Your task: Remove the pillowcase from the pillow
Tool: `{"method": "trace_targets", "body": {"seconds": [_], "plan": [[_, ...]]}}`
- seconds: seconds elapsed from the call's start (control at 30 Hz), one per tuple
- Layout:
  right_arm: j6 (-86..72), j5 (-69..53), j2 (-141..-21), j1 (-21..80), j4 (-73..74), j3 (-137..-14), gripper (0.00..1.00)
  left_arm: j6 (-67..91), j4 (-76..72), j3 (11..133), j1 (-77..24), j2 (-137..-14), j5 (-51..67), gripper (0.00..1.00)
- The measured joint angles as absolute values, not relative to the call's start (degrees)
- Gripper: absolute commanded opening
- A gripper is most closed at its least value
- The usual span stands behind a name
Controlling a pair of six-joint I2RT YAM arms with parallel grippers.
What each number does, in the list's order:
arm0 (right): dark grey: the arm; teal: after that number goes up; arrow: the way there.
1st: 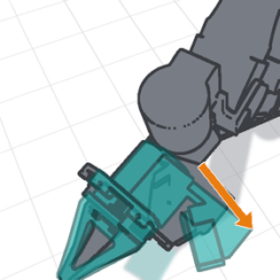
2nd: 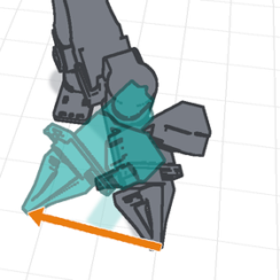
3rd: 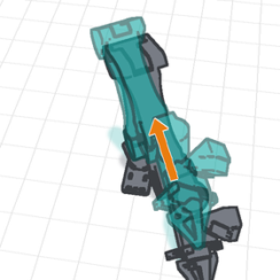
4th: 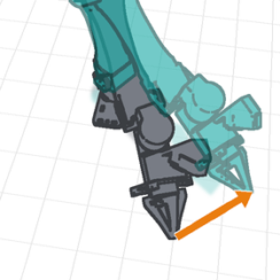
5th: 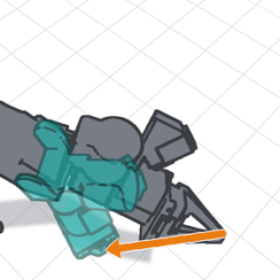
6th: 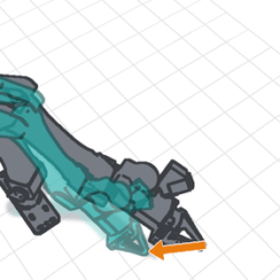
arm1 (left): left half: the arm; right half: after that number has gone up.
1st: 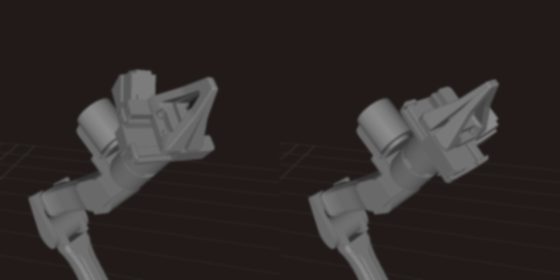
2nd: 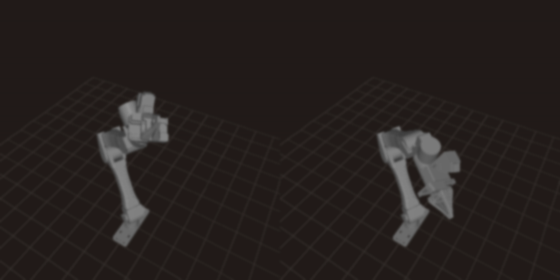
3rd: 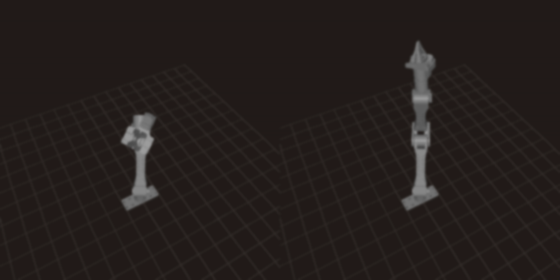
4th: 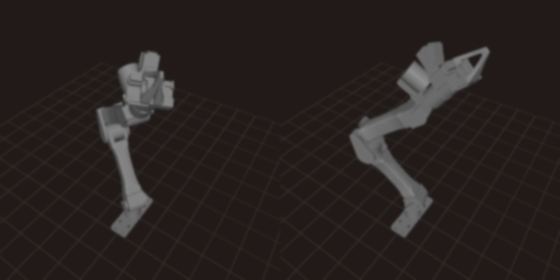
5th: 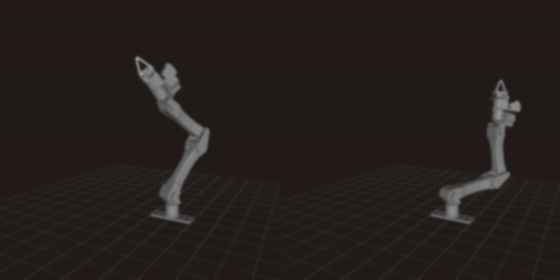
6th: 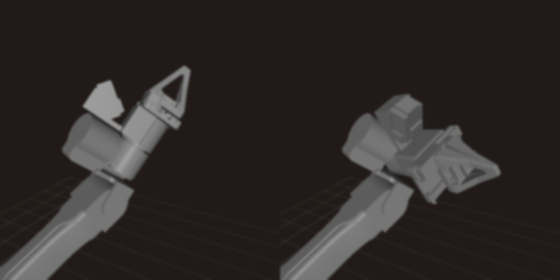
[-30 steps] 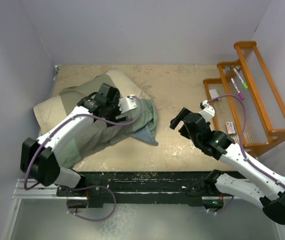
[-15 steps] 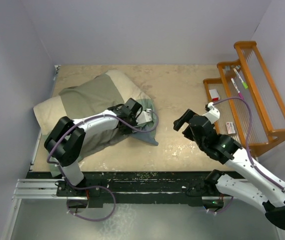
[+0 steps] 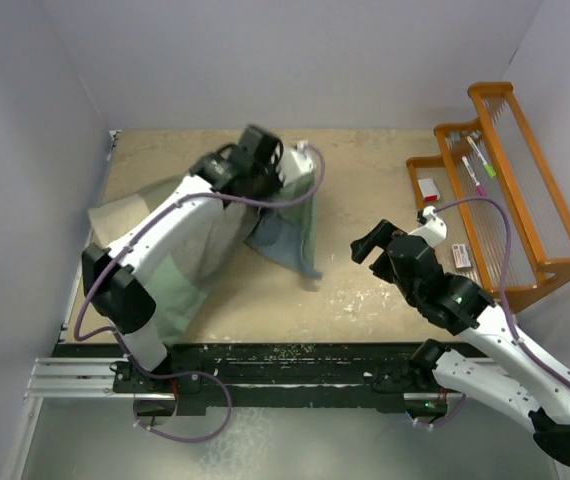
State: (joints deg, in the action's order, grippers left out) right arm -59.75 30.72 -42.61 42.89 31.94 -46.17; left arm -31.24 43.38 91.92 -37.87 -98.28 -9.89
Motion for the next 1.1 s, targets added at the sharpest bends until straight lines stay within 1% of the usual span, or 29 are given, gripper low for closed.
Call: {"method": "trace_targets", "body": {"seconds": [0.17, 0.23, 0.27, 0.37, 0.53, 0.6, 0.63, 0.77, 0.87, 1.0, 1.07, 1.1], "plan": [[-56.4, 29.8, -44.6, 43.6, 27.9, -47.2, 0.97, -28.8, 56.9, 123.8, -37.9, -98.2, 1.1, 0.0], [-54.6, 29.0, -44.5, 43.9, 26.2, -47.4, 0.97, -28.1, 60.1, 133.8, -38.2, -97.5, 5.1, 0.0], [-53.9, 28.8, -44.5, 43.9, 25.5, -47.5, 0.97, -28.0, 61.1, 136.5, -38.4, -96.6, 6.8, 0.0], [-51.5, 28.5, -44.5, 44.0, 23.6, -48.2, 0.98, -28.0, 62.5, 136.7, -38.8, -91.7, 11.7, 0.0], [-48.5, 28.6, -43.7, 44.2, 23.2, -49.8, 0.98, -28.1, 61.3, 122.1, -38.8, -81.5, 19.0, 0.0], [-47.3, 28.6, -42.6, 44.2, 23.2, -50.7, 0.95, -28.2, 60.2, 116.7, -38.8, -79.3, 20.9, 0.0], [-46.6, 28.5, -42.0, 44.2, 23.2, -51.5, 0.93, -28.3, 59.6, 114.5, -38.8, -78.7, 21.4, 0.0], [-43.9, 27.4, -40.0, 44.2, 22.6, -54.2, 0.72, -29.6, 57.1, 108.1, -38.8, -78.0, 22.5, 0.0], [-42.3, 25.9, -39.4, 44.2, 22.2, -56.0, 0.59, -30.7, 55.9, 104.9, -38.8, -77.9, 22.8, 0.0], [-40.8, 24.2, -40.1, 44.2, 22.2, -59.4, 0.44, -31.6, 55.1, 102.3, -38.8, -77.4, 22.8, 0.0], [-40.2, 23.4, -40.5, 44.2, 22.3, -61.2, 0.33, -32.2, 54.7, 101.4, -38.8, -76.8, 22.7, 0.0], [-39.9, 23.2, -40.5, 44.2, 22.4, -61.8, 0.22, -32.3, 54.5, 101.2, -38.8, -76.5, 22.5, 0.0]]}}
